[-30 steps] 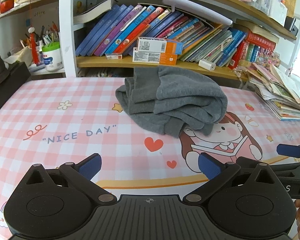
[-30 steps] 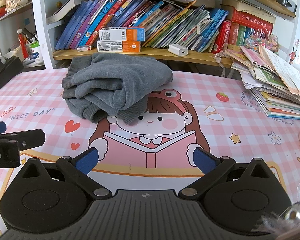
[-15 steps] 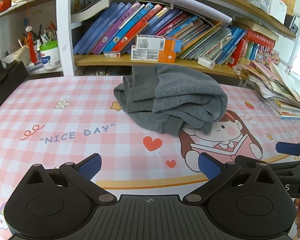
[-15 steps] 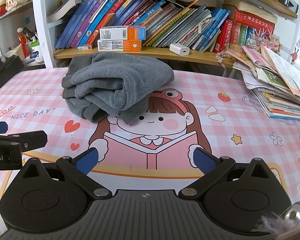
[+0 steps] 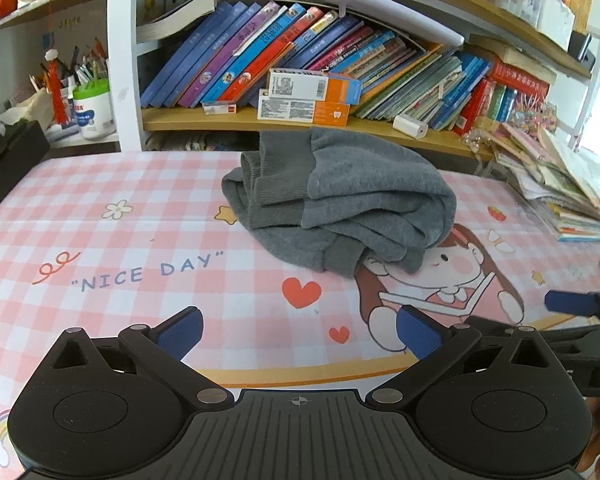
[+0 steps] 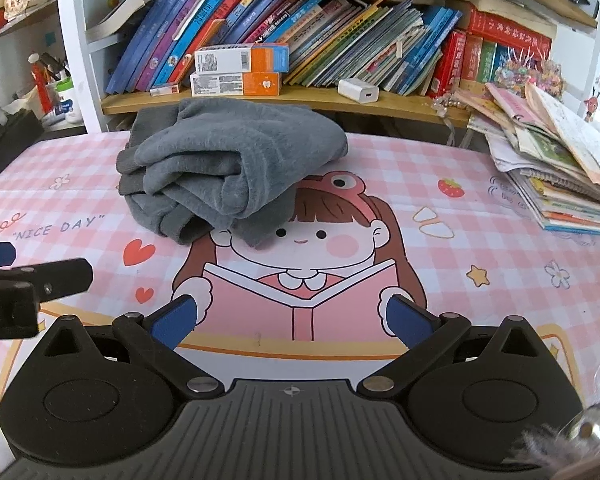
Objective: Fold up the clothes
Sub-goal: 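Grasp the grey sweatshirt with the right gripper while the left gripper approaches it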
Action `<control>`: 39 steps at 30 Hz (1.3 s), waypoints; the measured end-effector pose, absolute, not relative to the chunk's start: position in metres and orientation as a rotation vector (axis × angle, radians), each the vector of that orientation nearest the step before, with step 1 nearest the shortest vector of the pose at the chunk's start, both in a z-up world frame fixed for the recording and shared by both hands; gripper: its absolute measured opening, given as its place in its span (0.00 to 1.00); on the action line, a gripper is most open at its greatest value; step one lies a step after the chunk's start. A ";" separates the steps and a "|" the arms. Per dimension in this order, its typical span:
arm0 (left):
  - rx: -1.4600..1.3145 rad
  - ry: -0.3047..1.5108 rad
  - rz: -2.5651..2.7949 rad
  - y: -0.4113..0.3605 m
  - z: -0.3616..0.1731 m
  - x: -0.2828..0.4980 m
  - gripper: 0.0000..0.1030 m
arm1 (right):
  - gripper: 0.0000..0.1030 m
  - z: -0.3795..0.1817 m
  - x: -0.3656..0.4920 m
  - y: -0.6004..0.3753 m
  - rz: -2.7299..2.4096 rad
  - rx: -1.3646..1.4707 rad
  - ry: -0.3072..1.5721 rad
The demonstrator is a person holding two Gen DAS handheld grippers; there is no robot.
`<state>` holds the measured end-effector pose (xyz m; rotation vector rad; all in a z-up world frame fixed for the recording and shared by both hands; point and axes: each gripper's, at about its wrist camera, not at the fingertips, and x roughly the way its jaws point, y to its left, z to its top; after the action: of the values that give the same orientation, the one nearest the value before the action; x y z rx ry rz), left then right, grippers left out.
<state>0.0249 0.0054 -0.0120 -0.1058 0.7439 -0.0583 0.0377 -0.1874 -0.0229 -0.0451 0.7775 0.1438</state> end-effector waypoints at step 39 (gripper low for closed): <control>-0.295 0.735 0.093 0.059 -0.024 0.044 1.00 | 0.11 -0.006 0.168 -0.141 0.443 -0.216 0.793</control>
<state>0.0444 0.0591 -0.0245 -0.2952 0.7354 0.0932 0.1680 -0.1413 -0.0056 -0.2160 0.7932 0.4431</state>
